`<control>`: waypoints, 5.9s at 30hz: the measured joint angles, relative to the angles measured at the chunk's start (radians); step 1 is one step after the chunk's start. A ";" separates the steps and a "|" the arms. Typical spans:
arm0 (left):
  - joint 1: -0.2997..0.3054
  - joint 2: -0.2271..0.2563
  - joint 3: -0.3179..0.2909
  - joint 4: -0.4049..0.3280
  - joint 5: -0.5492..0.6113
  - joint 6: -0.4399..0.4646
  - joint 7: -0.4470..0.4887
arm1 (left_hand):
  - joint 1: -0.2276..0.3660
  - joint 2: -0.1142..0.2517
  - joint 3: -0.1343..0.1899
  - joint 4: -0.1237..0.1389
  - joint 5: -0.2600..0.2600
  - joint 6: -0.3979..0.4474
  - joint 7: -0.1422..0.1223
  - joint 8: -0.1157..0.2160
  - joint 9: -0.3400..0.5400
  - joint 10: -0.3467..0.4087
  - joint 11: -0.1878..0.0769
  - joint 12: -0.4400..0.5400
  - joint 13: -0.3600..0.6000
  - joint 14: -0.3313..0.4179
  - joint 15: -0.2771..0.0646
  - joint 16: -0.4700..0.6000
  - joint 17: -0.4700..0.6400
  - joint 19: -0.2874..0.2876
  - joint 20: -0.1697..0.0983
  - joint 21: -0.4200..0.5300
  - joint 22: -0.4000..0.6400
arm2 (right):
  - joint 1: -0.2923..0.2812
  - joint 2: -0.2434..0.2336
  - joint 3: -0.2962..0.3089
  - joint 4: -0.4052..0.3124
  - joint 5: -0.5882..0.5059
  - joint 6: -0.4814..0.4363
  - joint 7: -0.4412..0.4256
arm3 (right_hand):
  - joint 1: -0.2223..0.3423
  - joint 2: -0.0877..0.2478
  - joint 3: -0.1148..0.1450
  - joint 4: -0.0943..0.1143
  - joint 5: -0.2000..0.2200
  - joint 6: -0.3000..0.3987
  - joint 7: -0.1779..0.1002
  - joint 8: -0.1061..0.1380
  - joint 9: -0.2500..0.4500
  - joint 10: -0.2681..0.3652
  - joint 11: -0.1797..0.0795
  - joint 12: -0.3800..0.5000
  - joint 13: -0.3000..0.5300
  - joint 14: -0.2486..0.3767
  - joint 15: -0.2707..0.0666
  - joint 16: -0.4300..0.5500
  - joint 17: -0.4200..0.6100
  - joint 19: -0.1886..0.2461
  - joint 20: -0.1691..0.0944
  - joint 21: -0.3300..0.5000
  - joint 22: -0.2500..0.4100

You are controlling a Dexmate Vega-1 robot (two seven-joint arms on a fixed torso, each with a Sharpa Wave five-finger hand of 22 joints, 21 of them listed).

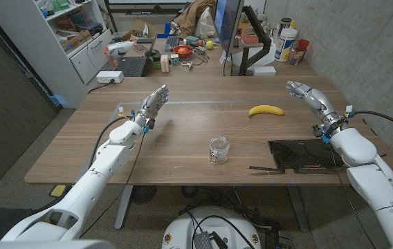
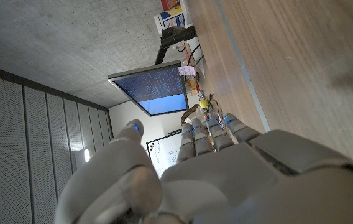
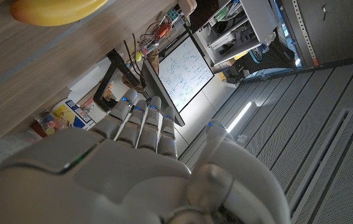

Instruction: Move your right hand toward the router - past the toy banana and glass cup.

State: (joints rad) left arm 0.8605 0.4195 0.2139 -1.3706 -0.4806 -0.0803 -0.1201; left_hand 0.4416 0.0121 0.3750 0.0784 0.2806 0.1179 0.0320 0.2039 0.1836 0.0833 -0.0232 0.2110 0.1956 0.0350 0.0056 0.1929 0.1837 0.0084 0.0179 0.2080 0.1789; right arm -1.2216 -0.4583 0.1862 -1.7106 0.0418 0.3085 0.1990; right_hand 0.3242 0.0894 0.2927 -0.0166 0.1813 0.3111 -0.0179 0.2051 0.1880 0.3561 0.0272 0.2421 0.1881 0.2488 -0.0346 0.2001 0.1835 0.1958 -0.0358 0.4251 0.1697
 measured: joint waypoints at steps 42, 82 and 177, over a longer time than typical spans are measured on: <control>-0.037 -0.005 0.013 0.032 0.001 0.004 -0.041 | 0.000 0.000 -0.004 -0.004 -0.008 0.000 0.000 0.000 0.000 0.000 0.000 0.000 0.000 0.000 0.000 0.000 0.000 -0.004 0.004 0.000 0.000 | -0.136 0.041 0.100 -0.106 -0.082 0.037 -0.006 | -0.014 -0.033 -0.015 -0.015 0.011 0.041 -0.030 0.000 0.000 0.039 -0.022 0.009 0.000 0.063 -0.008 0.004 -0.001 0.032 -0.004 -0.019 0.000; -0.069 -0.011 0.038 0.040 0.016 0.015 -0.057 | 0.005 0.005 -0.004 -0.004 -0.008 0.004 -0.004 0.000 0.000 0.000 0.000 0.000 0.000 0.000 0.000 0.000 0.000 -0.004 0.004 0.000 0.000 | -0.236 0.104 0.201 -0.206 -0.335 0.107 -0.061 | 0.004 -0.072 -0.029 -0.043 0.042 0.066 -0.041 0.006 0.000 0.070 -0.042 0.013 0.005 0.096 -0.007 0.004 -0.002 0.052 -0.005 -0.048 0.000; -0.096 0.004 0.048 0.022 0.028 0.039 -0.066 | 0.009 0.009 -0.010 -0.010 -0.020 0.009 0.002 -0.004 0.000 -0.005 0.005 -0.001 0.000 -0.016 0.003 0.000 0.000 -0.021 -0.003 -0.005 0.000 | -0.376 0.061 0.234 -0.352 -0.941 0.019 -0.154 | -0.016 -0.078 -0.033 -0.047 0.081 0.089 -0.064 0.006 0.005 0.098 -0.045 0.013 0.005 0.127 -0.012 0.004 0.000 0.078 -0.007 -0.092 0.005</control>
State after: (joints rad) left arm 0.7647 0.4237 0.2618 -1.3487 -0.4526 -0.0414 -0.1858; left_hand 0.4508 0.0213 0.3650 0.0685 0.2609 0.1269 0.0339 0.2000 0.1836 0.0779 -0.0178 0.2101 0.1956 0.0195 0.0090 0.1929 0.1836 -0.0131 0.0150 0.2030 0.1788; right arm -1.5978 -0.3975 0.4205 -2.0631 -0.8996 0.3271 0.0446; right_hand 0.3082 0.0110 0.2597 -0.0634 0.2628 0.4003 -0.0822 0.2107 0.1930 0.4538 -0.0177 0.2555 0.1928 0.3754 -0.0466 0.2042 0.1837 0.2743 -0.0428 0.3329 0.1745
